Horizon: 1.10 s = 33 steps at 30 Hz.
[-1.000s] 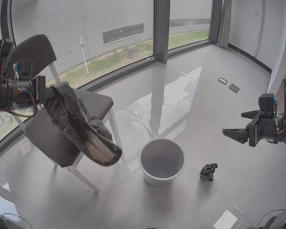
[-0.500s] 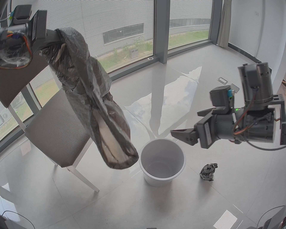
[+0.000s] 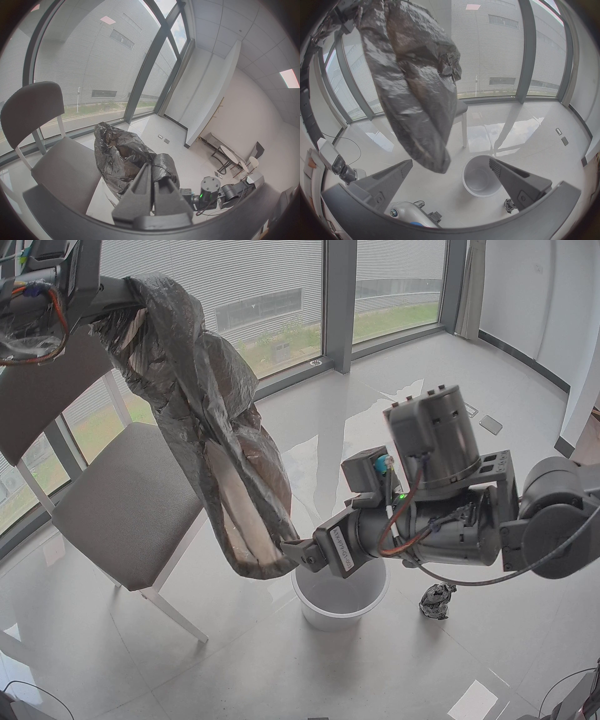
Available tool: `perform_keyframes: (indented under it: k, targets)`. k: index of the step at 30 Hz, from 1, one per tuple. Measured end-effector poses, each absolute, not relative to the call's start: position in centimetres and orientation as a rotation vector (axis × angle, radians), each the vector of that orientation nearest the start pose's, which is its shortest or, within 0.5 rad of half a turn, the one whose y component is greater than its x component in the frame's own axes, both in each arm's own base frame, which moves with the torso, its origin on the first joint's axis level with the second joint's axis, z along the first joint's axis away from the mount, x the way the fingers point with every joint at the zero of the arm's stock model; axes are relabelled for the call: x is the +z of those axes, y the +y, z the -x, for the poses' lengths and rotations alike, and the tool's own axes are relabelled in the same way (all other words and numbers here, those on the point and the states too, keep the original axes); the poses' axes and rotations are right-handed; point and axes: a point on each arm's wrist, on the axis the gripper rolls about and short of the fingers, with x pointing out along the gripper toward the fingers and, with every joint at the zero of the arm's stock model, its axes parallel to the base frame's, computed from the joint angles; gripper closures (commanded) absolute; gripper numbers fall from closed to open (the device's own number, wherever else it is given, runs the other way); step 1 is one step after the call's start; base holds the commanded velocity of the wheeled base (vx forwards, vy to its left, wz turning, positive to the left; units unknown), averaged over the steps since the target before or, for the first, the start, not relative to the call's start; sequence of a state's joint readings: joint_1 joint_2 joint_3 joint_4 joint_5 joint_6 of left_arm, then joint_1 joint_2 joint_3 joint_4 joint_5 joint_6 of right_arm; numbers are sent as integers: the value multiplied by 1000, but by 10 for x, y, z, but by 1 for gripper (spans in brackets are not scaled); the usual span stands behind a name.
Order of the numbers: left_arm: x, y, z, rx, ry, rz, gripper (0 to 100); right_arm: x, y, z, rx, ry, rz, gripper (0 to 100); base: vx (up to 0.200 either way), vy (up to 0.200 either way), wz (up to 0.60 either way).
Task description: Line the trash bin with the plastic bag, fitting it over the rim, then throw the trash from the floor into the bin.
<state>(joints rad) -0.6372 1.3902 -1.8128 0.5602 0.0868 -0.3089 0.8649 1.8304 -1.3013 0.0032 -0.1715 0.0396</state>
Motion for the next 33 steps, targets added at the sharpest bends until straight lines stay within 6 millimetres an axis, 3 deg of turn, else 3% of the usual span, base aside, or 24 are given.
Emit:
perform_keyframes:
  k: [16, 23, 24, 33]
  targets:
    - [425, -107, -138, -559, 206, 272, 100, 192, 294, -247, 683, 500, 243, 0, 0, 0, 0]
    - [427, -106, -134, -571, 199, 276, 100, 186, 307, -262, 675, 497, 235, 0, 0, 0, 0]
    - [427, -106, -134, -572, 199, 277, 100, 185, 308, -263, 675, 496, 234, 100, 0, 0, 0]
    - [428, -105, -133, -569, 202, 308, 100, 179, 316, -272, 682, 501, 232, 100, 0, 0, 0]
